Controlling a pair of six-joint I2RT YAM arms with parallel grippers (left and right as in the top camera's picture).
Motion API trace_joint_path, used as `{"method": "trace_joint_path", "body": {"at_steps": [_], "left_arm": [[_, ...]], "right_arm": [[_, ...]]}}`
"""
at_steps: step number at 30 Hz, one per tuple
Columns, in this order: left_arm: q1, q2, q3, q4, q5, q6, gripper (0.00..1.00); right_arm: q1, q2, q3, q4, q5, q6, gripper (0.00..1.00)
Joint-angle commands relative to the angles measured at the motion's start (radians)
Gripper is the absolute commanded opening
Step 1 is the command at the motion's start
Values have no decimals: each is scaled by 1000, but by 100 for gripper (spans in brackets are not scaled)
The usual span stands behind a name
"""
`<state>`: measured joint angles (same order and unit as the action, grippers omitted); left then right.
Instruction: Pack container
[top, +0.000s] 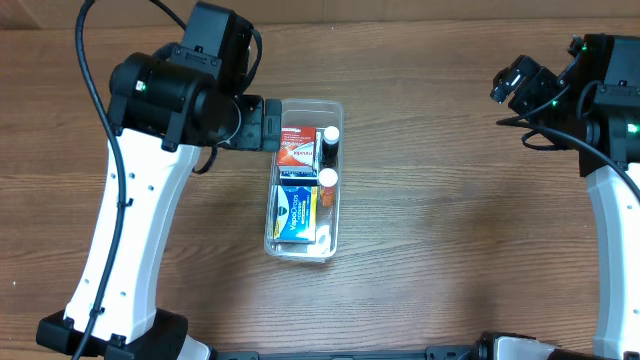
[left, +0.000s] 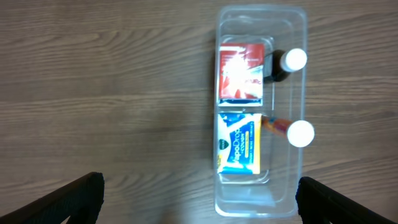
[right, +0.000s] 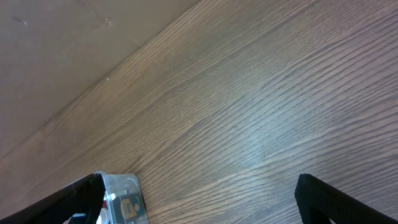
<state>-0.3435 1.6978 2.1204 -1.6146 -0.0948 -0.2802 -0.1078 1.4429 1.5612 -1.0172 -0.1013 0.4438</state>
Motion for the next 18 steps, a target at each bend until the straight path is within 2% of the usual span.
{"method": "trace_joint_path", "body": {"at_steps": [1, 4, 10, 15, 18], "left_arm": [[5, -19, 16, 3, -14, 19, 100], [22, -60, 16, 60, 12, 80, 100], [38, -267, -63, 290, 60, 352, 100], [111, -505, -310, 418, 68, 369, 100], [199, -699, -591, 550, 77, 347, 100]], "right_arm": [[0, -5, 5, 4, -6, -6, 100], [0, -5, 5, 5, -6, -6, 100], [0, -5, 5, 5, -6, -6, 100], [0, -5, 5, 4, -6, -6, 100], [0, -5, 5, 5, -6, -6, 100]]}}
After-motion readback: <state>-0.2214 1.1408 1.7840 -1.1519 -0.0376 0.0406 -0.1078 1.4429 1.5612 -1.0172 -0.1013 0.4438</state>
